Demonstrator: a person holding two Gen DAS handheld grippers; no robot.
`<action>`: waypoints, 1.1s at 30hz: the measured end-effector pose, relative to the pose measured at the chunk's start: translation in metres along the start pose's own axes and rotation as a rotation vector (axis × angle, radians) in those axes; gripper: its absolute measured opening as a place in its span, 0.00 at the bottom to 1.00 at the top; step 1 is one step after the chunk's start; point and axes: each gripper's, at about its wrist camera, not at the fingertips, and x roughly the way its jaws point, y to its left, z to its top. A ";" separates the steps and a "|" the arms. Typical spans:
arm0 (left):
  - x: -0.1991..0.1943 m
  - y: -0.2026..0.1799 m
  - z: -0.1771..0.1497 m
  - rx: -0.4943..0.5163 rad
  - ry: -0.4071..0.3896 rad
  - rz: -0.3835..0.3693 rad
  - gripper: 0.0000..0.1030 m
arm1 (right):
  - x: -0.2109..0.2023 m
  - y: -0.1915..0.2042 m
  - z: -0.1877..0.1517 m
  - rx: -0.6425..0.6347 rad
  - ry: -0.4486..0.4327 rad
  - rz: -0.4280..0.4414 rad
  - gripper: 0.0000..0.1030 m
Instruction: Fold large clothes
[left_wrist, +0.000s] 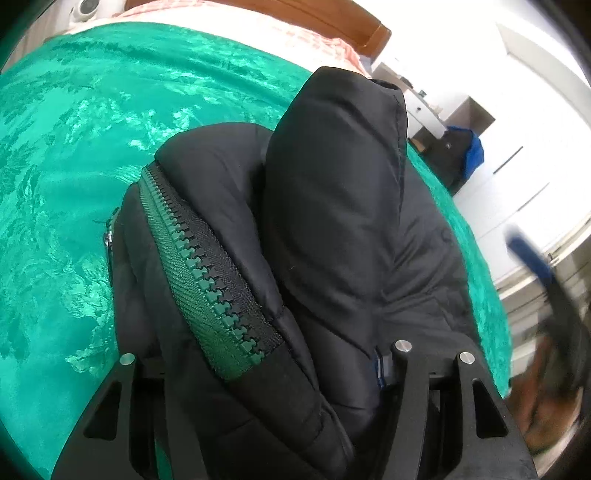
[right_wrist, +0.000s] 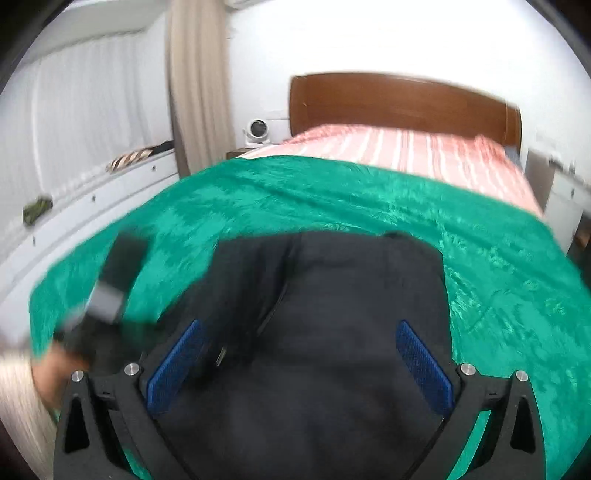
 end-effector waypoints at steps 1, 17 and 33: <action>0.000 0.000 0.000 0.001 0.000 0.001 0.58 | -0.003 0.012 -0.020 -0.033 0.006 -0.030 1.00; 0.005 0.000 0.002 0.000 0.014 0.057 0.59 | 0.038 0.037 -0.087 -0.118 0.043 -0.058 1.00; -0.075 -0.016 -0.013 0.039 -0.030 0.138 0.73 | -0.070 0.010 -0.061 0.117 -0.162 0.054 1.00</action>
